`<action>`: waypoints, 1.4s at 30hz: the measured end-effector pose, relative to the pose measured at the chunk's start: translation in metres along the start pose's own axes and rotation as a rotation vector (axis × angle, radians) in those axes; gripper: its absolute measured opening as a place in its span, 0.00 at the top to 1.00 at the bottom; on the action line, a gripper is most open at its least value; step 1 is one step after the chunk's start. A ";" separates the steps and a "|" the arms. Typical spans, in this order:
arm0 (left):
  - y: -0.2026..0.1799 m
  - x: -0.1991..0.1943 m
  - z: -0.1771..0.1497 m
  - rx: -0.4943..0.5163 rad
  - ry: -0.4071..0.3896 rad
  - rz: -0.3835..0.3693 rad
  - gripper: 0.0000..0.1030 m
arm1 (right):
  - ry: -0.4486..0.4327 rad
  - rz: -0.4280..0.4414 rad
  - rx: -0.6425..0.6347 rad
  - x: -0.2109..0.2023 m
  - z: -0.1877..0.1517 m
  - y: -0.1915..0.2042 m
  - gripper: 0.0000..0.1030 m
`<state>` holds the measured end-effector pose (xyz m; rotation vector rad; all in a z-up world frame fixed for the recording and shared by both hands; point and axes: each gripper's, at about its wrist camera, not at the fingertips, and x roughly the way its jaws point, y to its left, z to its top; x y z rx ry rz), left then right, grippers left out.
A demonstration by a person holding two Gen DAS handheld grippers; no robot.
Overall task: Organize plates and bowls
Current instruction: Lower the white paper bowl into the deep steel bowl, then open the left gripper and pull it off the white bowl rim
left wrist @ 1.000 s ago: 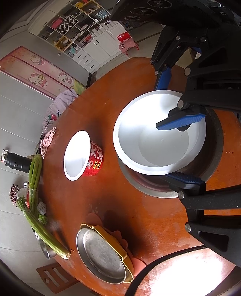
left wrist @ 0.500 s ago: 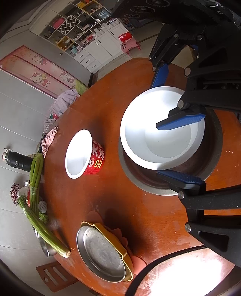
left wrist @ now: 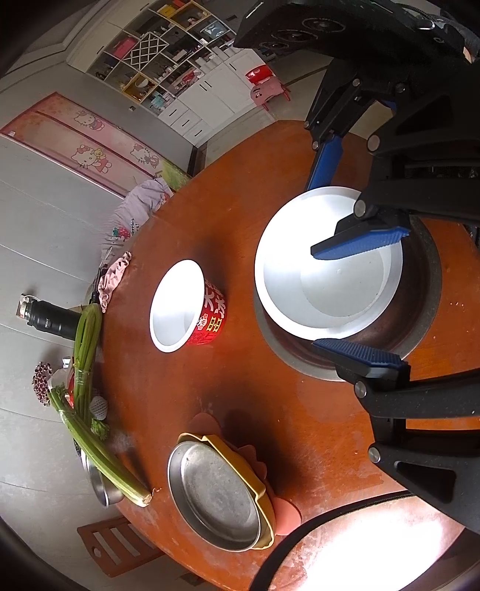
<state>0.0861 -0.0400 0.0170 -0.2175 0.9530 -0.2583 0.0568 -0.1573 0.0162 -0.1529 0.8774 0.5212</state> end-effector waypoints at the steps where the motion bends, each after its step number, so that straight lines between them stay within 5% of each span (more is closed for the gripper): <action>1: 0.000 -0.001 0.001 -0.003 -0.003 0.000 0.57 | -0.002 -0.002 0.002 -0.001 0.000 -0.001 0.44; 42: 0.010 0.002 0.032 -0.004 -0.043 0.079 0.41 | -0.059 -0.088 0.085 -0.004 0.025 -0.039 0.41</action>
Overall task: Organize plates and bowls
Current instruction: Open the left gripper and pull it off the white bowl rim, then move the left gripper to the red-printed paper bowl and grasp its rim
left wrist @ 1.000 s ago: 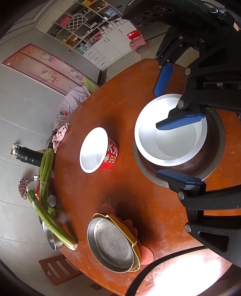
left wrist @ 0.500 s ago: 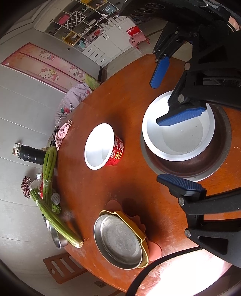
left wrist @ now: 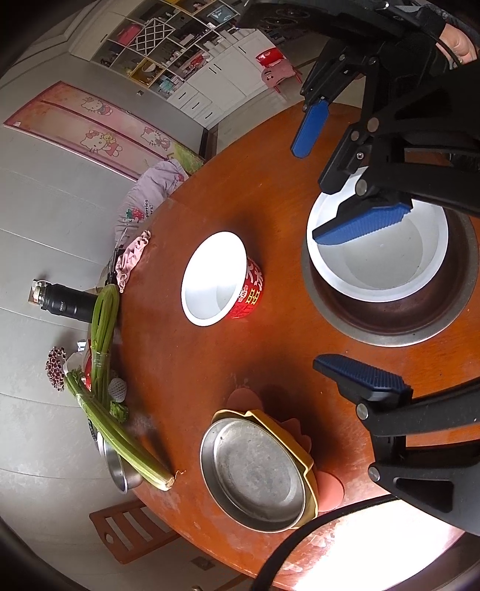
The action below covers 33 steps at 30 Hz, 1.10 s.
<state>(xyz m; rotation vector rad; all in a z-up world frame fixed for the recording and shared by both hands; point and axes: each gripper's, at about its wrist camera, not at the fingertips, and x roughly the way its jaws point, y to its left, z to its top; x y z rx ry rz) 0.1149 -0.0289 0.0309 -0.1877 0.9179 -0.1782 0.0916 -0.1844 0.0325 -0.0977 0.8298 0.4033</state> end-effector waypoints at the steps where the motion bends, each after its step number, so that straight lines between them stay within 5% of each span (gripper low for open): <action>1: 0.001 0.001 0.000 0.001 0.002 0.002 0.41 | 0.006 -0.004 0.006 0.002 -0.001 -0.002 0.41; 18: 0.001 0.021 0.003 0.013 0.040 0.001 0.40 | 0.093 -0.012 0.019 0.035 -0.008 -0.006 0.41; 33: 0.007 0.026 0.043 0.020 0.000 0.024 0.40 | 0.000 0.016 0.009 0.023 0.040 -0.015 0.41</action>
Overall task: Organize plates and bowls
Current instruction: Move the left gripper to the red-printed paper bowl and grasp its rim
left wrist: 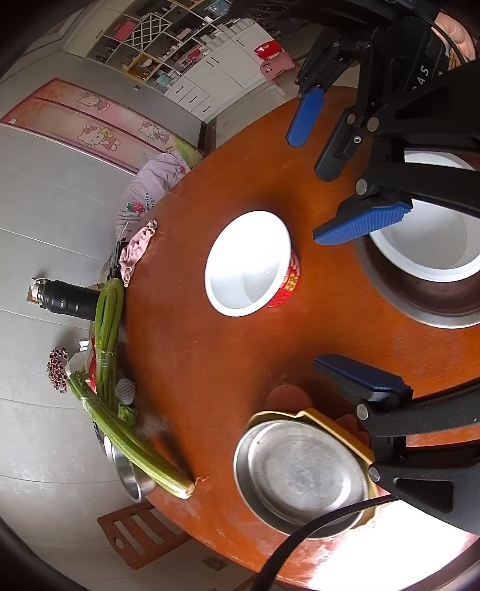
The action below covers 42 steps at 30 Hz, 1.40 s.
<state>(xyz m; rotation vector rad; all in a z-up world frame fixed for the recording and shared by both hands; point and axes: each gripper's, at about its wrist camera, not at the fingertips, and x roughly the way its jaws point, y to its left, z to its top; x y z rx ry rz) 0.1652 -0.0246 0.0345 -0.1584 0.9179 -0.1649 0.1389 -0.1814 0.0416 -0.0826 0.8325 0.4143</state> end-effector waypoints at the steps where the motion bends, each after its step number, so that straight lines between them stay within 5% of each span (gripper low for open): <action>1: 0.000 0.001 0.004 0.001 -0.003 0.000 0.40 | -0.003 -0.002 0.000 0.001 0.004 -0.001 0.41; 14: 0.007 0.053 0.058 -0.023 0.056 -0.025 0.40 | 0.044 -0.020 0.003 0.053 0.046 -0.025 0.41; 23: 0.005 0.092 0.063 -0.035 0.129 -0.075 0.41 | 0.094 0.031 -0.021 0.086 0.049 -0.019 0.41; 25: 0.005 0.096 0.062 -0.039 0.135 -0.090 0.48 | 0.096 0.053 -0.025 0.089 0.048 -0.016 0.46; 42: 0.006 0.071 0.059 -0.070 0.082 -0.134 0.55 | 0.036 0.043 -0.031 0.066 0.049 -0.006 0.48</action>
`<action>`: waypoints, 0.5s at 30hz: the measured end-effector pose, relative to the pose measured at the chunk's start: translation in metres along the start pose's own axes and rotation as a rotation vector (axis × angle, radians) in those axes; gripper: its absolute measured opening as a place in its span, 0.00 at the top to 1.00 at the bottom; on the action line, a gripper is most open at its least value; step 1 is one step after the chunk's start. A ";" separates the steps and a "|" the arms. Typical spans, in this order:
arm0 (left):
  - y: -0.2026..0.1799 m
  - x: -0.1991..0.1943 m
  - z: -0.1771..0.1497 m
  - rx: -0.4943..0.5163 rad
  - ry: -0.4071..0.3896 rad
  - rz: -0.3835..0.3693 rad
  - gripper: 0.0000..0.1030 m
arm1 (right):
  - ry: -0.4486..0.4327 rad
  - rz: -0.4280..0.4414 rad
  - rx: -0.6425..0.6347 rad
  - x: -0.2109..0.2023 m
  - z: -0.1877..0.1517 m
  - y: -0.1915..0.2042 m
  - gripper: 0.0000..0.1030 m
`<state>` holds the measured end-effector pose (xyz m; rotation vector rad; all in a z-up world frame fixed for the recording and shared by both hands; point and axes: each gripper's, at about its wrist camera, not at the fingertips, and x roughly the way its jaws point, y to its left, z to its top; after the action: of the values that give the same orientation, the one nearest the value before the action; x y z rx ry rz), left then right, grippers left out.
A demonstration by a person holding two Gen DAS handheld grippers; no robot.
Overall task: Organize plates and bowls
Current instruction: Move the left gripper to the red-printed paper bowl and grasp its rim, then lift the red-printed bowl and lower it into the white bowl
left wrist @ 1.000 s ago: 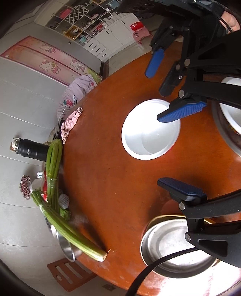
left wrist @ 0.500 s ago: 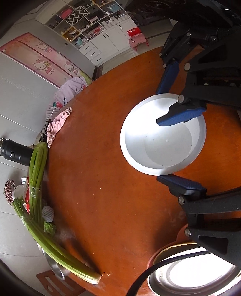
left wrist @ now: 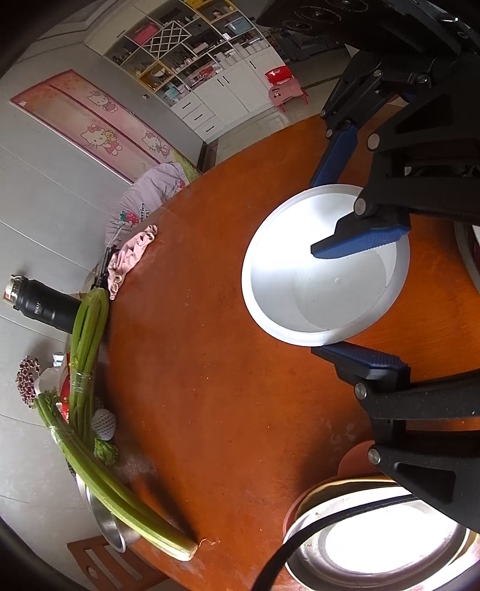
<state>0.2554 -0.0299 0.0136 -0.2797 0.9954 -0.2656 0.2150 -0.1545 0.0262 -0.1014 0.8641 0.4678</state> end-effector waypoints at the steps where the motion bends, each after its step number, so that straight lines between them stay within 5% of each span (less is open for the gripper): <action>1: -0.001 -0.003 -0.001 0.001 -0.006 -0.001 0.55 | -0.007 0.001 -0.001 -0.004 0.000 0.001 0.48; 15: -0.017 -0.058 -0.025 0.024 -0.094 0.003 0.55 | -0.083 0.014 -0.029 -0.053 -0.008 0.024 0.48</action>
<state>0.2031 -0.0284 0.0519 -0.2663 0.8987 -0.2593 0.1698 -0.1543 0.0631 -0.1020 0.7772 0.4944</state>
